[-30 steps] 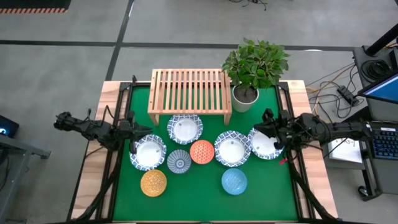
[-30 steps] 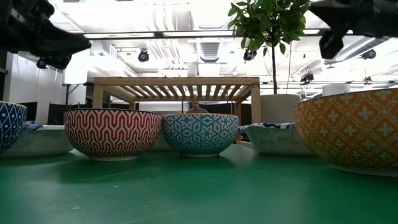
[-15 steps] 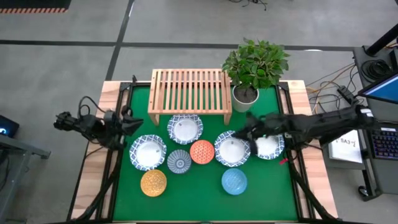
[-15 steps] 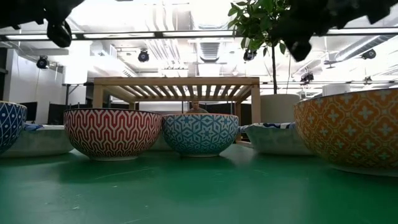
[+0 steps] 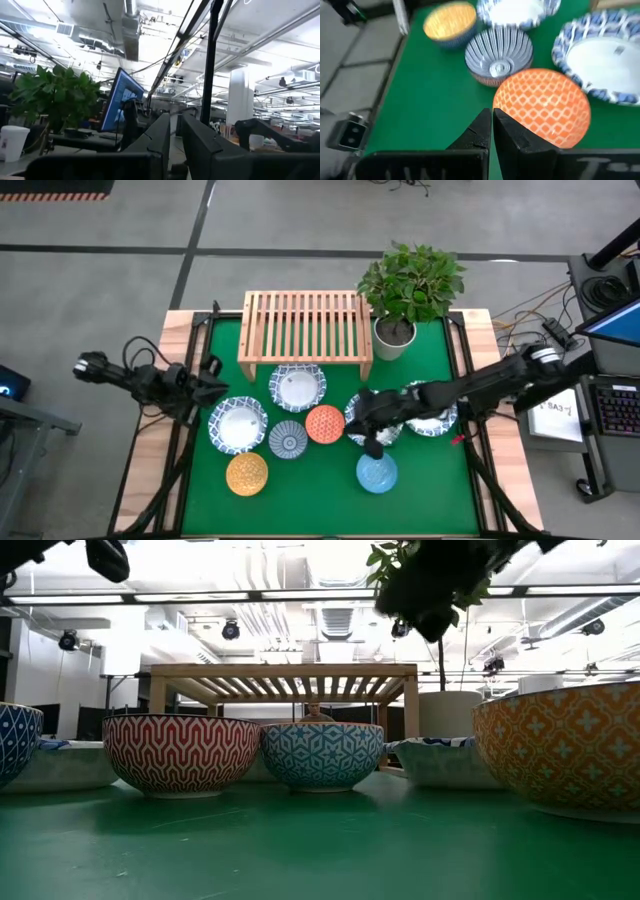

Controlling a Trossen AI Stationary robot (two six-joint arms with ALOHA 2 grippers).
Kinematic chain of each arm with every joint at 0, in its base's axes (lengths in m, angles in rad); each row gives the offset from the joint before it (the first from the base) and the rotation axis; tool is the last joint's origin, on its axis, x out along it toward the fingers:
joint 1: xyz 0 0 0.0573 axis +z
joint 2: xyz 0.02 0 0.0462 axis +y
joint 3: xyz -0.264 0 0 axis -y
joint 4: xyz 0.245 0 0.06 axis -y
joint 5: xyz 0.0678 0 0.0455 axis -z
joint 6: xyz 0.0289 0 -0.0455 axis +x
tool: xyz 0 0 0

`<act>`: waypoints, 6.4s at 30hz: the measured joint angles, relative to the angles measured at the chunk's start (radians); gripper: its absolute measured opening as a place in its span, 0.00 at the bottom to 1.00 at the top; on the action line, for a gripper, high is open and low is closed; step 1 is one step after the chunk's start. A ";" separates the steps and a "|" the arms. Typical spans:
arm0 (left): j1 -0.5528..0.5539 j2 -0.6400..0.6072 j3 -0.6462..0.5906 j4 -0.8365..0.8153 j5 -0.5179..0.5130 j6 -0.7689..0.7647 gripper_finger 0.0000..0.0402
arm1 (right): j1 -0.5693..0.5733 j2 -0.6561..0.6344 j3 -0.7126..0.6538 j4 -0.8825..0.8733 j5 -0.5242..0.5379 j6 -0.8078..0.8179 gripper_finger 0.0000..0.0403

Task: Place and stack plates onto a shelf
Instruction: Put the orange bowl on the left side of the shelf

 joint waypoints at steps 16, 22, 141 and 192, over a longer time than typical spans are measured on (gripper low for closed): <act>0.000 0.054 0.000 0.028 -0.007 -0.022 0.08 | -0.022 0.308 0.408 -0.495 0.026 -0.106 0.02; 0.000 0.055 0.000 0.022 -0.007 -0.029 0.08 | -0.070 0.343 0.419 -0.487 0.028 -0.133 0.02; 0.000 0.052 -0.001 0.006 -0.011 0.004 0.08 | -0.530 0.772 1.382 -0.768 0.267 0.088 0.03; 0.000 0.053 -0.001 0.005 -0.010 0.008 0.08 | -0.396 0.805 1.403 -0.900 0.414 -0.141 0.02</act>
